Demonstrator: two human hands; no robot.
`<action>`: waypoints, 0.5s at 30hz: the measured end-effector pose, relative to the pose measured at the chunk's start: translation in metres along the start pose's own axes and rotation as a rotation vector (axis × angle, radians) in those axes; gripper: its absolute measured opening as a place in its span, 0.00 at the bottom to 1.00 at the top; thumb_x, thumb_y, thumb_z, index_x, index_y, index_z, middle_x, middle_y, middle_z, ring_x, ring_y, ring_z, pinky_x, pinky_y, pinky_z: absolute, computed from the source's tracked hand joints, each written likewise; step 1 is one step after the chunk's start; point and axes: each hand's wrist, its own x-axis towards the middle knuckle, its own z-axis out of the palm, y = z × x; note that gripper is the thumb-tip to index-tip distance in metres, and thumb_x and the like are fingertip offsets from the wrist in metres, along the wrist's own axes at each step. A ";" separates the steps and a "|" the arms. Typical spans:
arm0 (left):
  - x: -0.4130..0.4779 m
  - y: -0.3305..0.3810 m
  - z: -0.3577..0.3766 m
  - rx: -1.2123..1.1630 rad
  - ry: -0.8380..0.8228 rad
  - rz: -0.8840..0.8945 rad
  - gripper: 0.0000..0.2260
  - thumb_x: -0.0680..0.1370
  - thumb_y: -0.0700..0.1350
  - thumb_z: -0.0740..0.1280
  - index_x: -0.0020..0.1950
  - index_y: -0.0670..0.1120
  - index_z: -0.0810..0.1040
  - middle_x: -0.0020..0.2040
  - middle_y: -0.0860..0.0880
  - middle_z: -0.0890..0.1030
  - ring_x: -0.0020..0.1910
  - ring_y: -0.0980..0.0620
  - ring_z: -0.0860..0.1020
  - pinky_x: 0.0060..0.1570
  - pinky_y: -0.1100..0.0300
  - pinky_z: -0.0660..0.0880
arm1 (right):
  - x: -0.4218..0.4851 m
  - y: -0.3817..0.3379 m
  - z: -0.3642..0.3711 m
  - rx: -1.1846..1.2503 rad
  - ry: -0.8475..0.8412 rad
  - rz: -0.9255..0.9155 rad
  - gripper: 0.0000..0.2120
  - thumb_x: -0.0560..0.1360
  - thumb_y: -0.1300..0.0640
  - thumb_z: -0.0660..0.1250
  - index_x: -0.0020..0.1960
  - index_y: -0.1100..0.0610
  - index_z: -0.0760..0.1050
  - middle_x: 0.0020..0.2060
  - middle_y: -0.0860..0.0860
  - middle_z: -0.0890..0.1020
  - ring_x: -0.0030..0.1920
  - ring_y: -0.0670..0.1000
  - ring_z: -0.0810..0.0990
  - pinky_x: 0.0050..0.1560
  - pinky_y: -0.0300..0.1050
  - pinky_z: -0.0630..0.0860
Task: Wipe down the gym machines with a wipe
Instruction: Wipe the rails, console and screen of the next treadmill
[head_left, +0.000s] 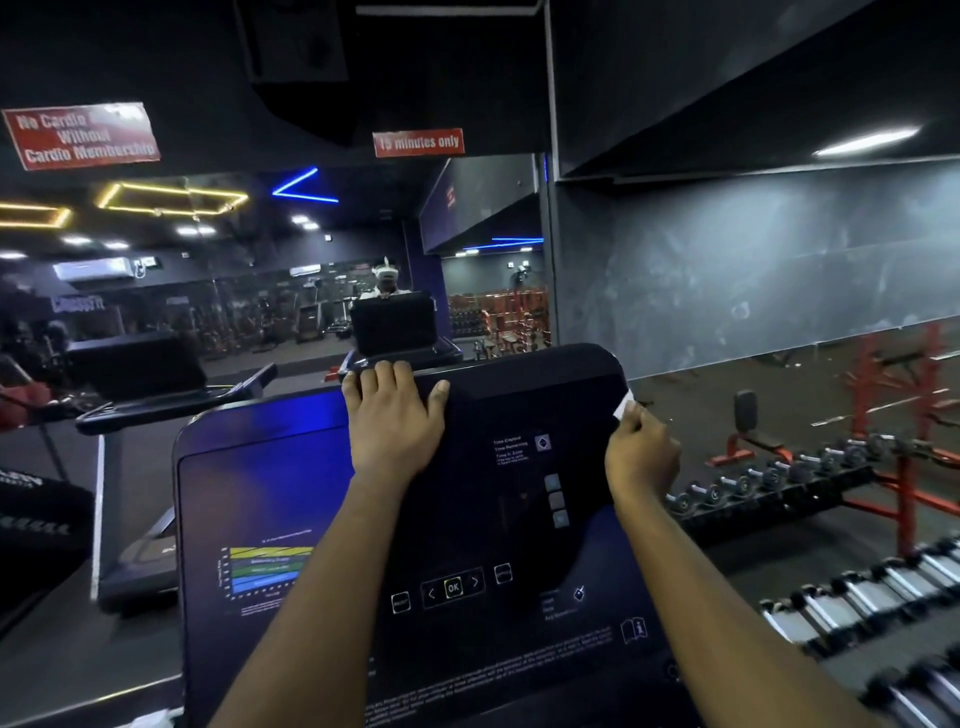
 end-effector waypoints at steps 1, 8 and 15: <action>0.000 0.002 0.001 0.007 0.007 -0.008 0.26 0.83 0.61 0.55 0.63 0.39 0.73 0.61 0.40 0.76 0.64 0.38 0.71 0.76 0.40 0.54 | 0.002 -0.002 -0.002 -0.014 -0.013 0.027 0.21 0.86 0.50 0.55 0.58 0.62 0.81 0.52 0.66 0.82 0.53 0.67 0.80 0.47 0.51 0.70; -0.001 -0.007 0.000 0.053 -0.013 0.052 0.28 0.82 0.62 0.54 0.68 0.39 0.71 0.63 0.40 0.75 0.66 0.39 0.70 0.76 0.40 0.53 | 0.027 -0.056 0.010 0.048 -0.055 -0.139 0.15 0.84 0.54 0.60 0.60 0.60 0.82 0.52 0.62 0.84 0.53 0.63 0.81 0.47 0.47 0.72; -0.005 0.002 0.005 0.059 0.009 0.022 0.30 0.82 0.64 0.54 0.67 0.38 0.70 0.63 0.37 0.74 0.67 0.36 0.68 0.77 0.37 0.48 | -0.038 0.047 -0.011 0.002 0.047 0.005 0.15 0.84 0.56 0.60 0.51 0.64 0.81 0.44 0.65 0.83 0.47 0.66 0.82 0.43 0.48 0.68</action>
